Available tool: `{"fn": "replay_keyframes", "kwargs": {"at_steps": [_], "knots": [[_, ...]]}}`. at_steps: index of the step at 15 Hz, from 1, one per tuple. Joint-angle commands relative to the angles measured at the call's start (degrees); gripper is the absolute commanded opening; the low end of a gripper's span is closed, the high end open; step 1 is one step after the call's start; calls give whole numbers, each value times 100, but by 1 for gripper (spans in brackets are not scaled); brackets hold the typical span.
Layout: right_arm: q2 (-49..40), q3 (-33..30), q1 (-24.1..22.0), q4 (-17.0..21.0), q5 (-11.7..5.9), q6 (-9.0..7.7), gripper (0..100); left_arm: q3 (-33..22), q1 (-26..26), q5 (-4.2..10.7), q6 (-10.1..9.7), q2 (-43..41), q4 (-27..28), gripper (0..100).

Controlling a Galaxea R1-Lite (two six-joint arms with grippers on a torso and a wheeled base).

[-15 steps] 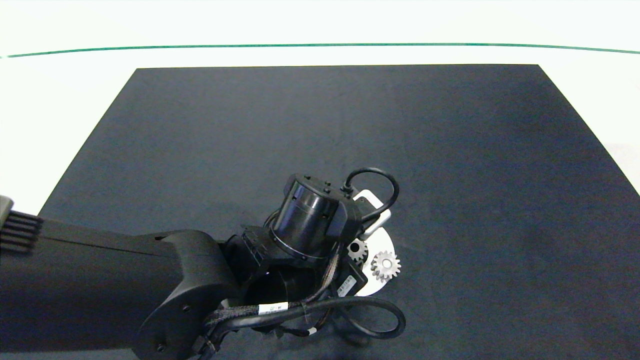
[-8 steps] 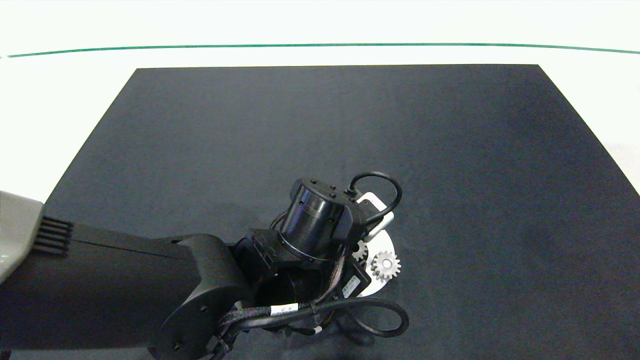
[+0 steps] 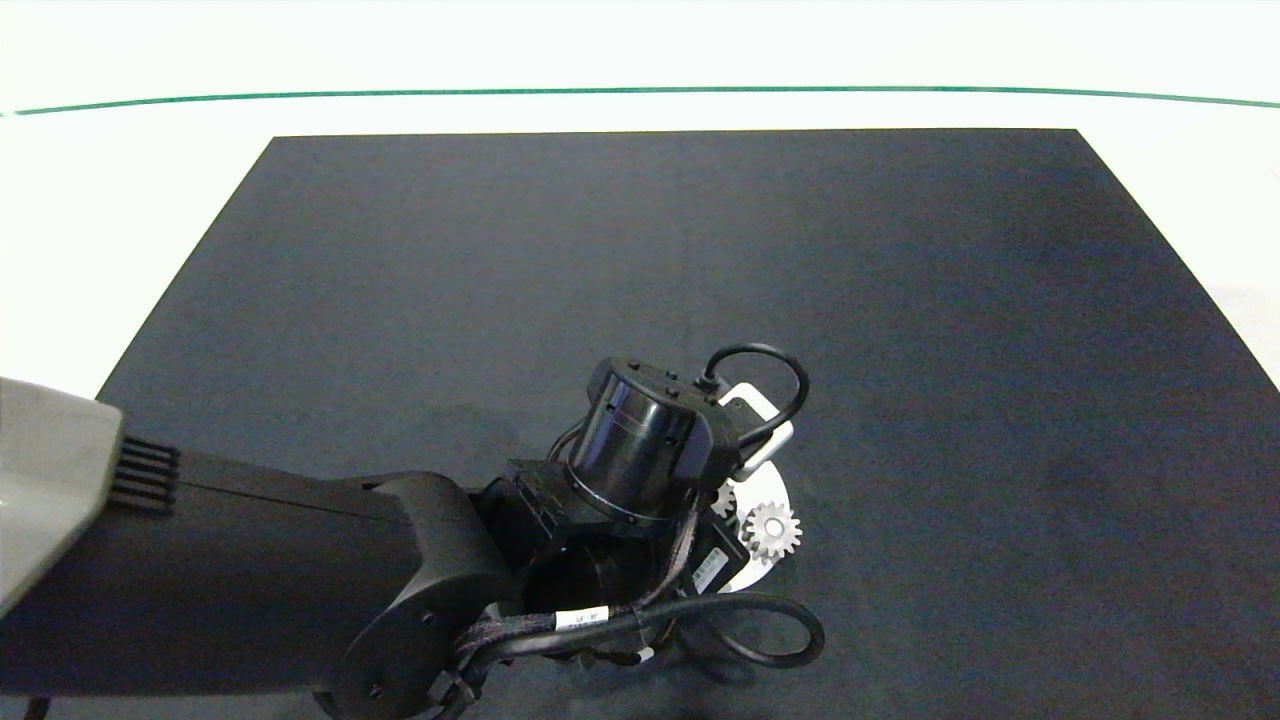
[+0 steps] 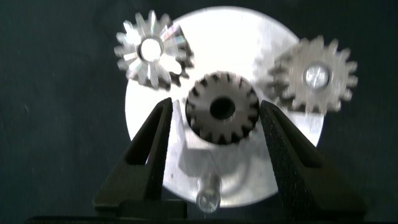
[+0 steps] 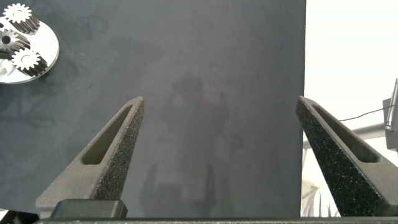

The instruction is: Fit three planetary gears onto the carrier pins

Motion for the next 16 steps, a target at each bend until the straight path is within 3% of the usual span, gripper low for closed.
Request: {"fn": "replay_keyframes", "kwargs": {"at_steps": [1,7,16], "knots": [[-1,-10,3,17,-14,-12,100,29,1,14,22,98,-98,55],[-1,-27,38,17,-14,-12,100,38,1,5,48,98,-89,55],[7,-115,38,26,-14,-12,100,47,1,5,48,98,-98,37]]}}
